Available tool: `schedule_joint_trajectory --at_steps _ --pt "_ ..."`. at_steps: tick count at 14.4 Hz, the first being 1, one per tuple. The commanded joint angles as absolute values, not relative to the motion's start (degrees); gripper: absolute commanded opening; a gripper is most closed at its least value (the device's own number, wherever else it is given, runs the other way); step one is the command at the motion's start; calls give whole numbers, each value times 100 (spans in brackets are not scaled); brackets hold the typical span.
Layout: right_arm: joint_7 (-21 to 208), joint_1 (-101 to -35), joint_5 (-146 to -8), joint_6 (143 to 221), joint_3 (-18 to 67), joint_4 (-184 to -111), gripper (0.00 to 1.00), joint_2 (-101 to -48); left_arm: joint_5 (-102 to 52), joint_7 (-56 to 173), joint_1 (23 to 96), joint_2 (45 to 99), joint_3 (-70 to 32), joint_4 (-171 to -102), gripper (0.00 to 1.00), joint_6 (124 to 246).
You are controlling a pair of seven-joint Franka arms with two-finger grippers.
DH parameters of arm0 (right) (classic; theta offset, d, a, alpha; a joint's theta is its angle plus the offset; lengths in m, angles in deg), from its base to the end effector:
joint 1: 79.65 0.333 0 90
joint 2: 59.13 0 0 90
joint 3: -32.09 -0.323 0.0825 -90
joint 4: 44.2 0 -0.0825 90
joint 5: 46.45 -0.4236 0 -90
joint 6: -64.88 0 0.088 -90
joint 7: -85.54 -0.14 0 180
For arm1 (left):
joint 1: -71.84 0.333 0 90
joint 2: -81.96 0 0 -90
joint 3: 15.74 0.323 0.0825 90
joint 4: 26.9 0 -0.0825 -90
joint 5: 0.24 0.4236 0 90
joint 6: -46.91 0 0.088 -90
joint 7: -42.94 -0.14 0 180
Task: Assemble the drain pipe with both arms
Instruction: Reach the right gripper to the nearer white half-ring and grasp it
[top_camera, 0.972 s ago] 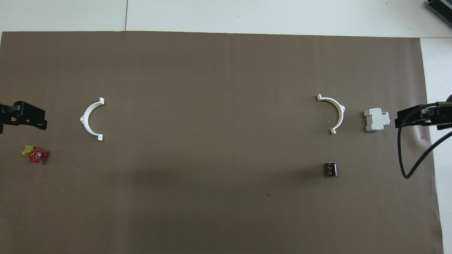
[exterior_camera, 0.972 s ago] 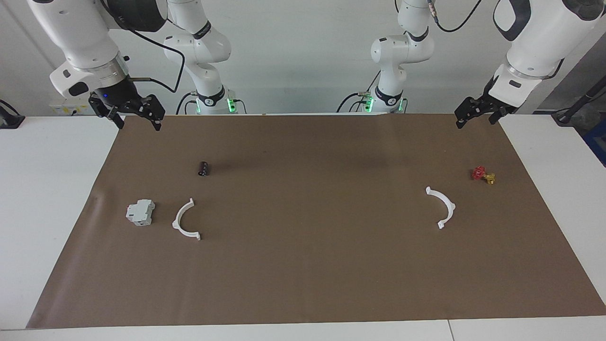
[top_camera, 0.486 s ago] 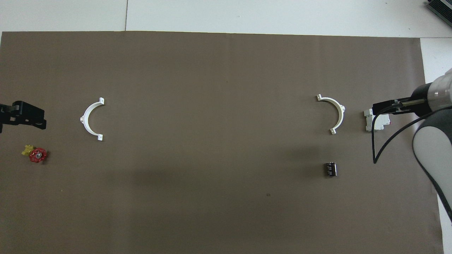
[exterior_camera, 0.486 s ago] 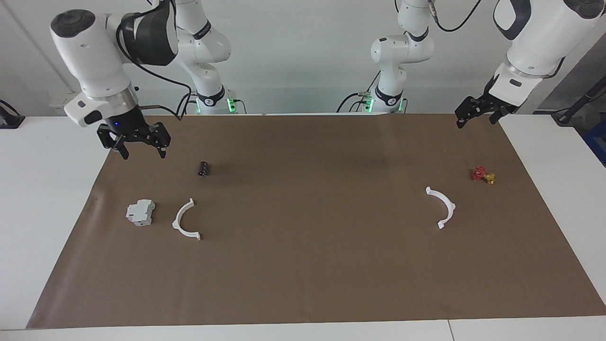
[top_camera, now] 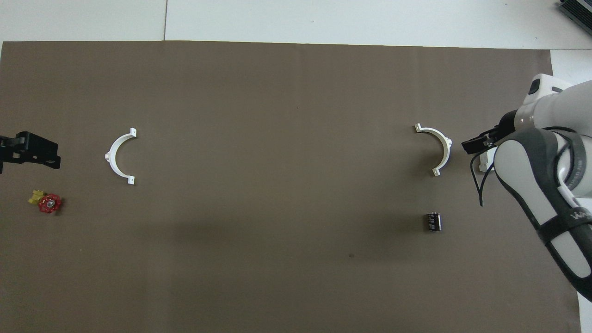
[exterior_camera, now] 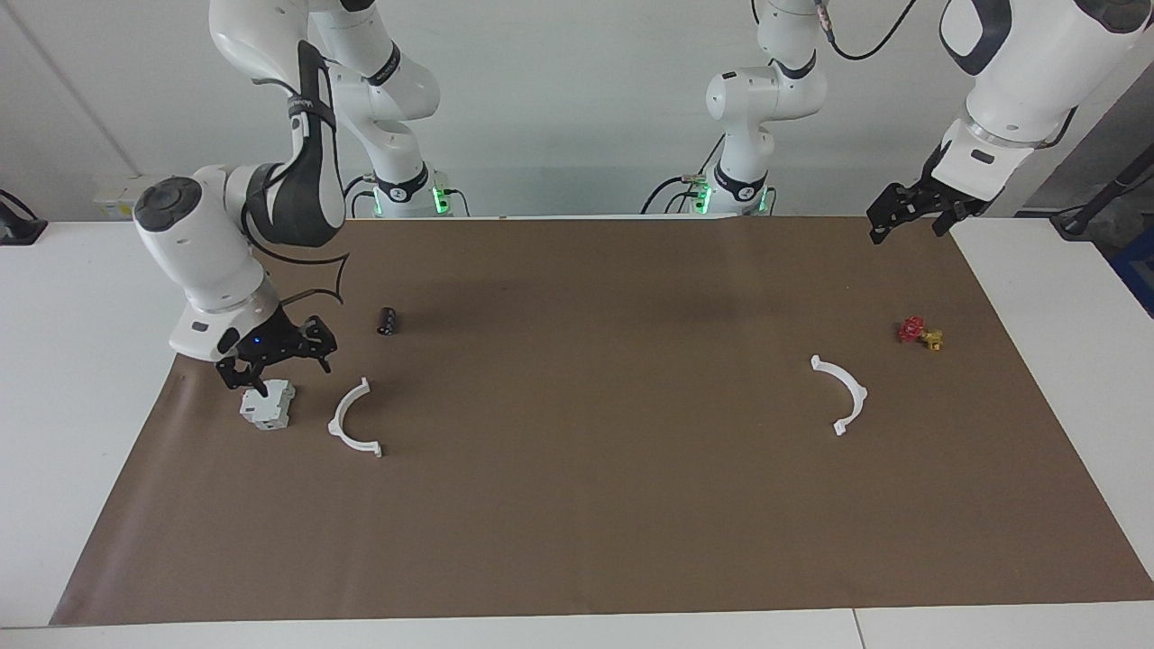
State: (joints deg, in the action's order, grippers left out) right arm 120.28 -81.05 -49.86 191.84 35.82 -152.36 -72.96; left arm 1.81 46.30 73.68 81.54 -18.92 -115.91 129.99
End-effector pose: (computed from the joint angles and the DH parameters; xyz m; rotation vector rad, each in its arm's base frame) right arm 0.6579 -0.0542 0.3410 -3.0443 -0.7541 -0.1470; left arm 0.5796 -0.0081 0.5933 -3.0966 -0.0582 0.1694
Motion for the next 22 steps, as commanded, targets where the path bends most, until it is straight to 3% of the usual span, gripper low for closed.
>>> schedule_joint_trajectory --at_steps 1,4,10,14,15,16,17,22 --pt "12552 -8158 -5172 19696 3507 -15195 100 -7705 55 4575 7430 8275 -1900 -11707 100 13094" --pt "13227 -8149 -5917 20004 3507 -15195 100 -8048 55 4584 7422 8275 -1900 -11707 100 13094" --pt "13379 -8035 -5981 20594 3507 -15318 96 -8374 46 4584 7422 8275 -1908 -11707 100 13094" --pt "13414 -8044 -5990 20577 3516 -15327 72 -8374 55 4549 7422 8283 -1908 -11707 100 13094" --pt "13414 -8044 -5990 20559 3516 -15336 61 -8366 55 4549 7422 8283 -1908 -11707 100 13094" --pt "13414 -8044 -5990 20542 3516 -15353 38 -8366 55 4549 7422 8283 -1908 -11707 100 13094" --pt "13362 -8044 -5981 20498 3516 -15353 0 -8357 46 4549 7413 8283 -1908 -11707 100 13102" --pt "12984 -8044 -5990 20305 3525 -15266 0 -8331 55 4540 7413 8292 -1908 -11707 100 13102"
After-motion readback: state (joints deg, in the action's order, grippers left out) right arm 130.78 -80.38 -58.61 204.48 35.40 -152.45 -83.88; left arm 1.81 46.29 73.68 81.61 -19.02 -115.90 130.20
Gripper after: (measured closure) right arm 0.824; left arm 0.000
